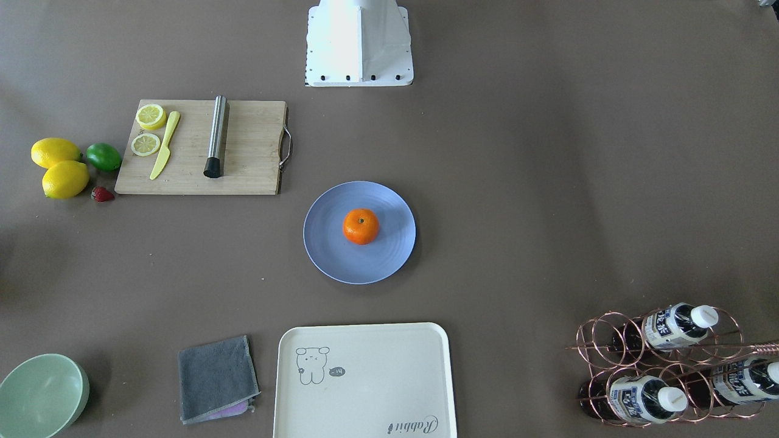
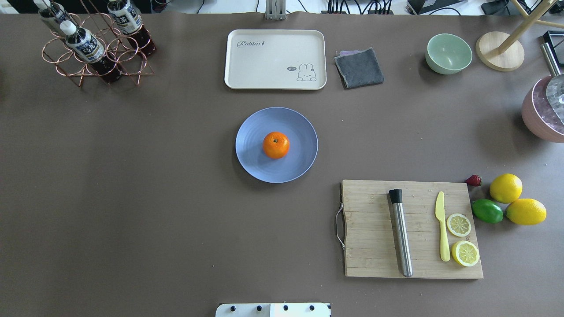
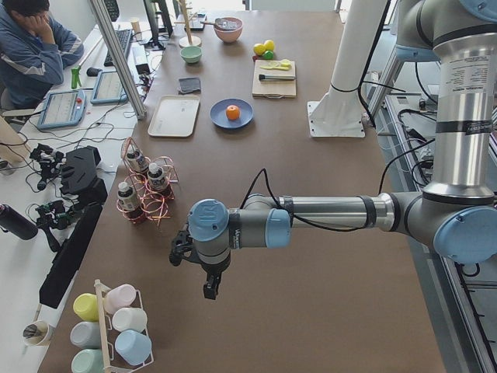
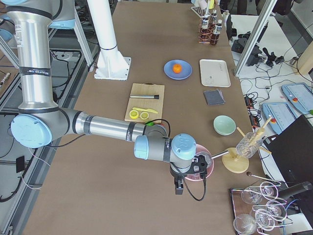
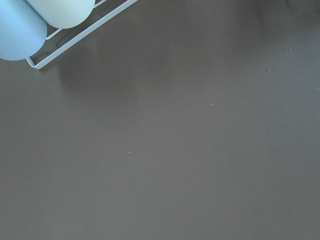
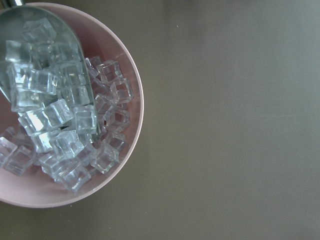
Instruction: Pick orange to plate
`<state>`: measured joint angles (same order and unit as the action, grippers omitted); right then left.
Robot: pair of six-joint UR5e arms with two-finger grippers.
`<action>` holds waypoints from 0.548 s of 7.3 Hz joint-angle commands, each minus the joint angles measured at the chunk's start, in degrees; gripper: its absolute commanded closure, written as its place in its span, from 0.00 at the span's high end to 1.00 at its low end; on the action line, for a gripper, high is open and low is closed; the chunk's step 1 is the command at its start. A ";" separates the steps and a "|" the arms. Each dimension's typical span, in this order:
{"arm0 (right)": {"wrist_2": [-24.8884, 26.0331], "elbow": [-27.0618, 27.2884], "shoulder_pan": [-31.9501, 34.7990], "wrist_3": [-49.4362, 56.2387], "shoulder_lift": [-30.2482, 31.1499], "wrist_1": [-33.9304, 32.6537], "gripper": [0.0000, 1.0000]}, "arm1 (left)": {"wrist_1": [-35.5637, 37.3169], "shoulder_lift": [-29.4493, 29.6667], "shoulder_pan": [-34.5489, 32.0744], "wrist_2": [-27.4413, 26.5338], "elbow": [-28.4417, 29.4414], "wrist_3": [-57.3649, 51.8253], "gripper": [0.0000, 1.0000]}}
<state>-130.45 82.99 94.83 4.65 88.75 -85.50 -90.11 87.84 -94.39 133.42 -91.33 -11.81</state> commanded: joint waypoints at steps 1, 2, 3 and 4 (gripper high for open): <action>-0.15 0.15 0.00 -1.48 -0.24 -0.02 1.00 | -0.07 -0.04 0.00 0.00 -0.07 -0.06 0.98; -0.16 0.06 0.00 -1.40 -0.24 -0.02 1.00 | -0.07 -0.04 0.00 0.00 -0.08 0.03 0.98; -0.50 0.06 -0.08 -1.31 -0.24 -0.02 1.00 | -0.15 -0.04 0.00 0.09 -0.08 -0.06 0.98; -2.25 0.06 0.00 -1.31 -0.24 -0.02 1.00 | -0.16 -0.04 0.00 0.09 0.01 -0.06 0.98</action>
<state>-131.24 83.07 94.81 3.31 88.51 -85.52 -90.23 87.81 -94.40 133.47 -91.38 -11.84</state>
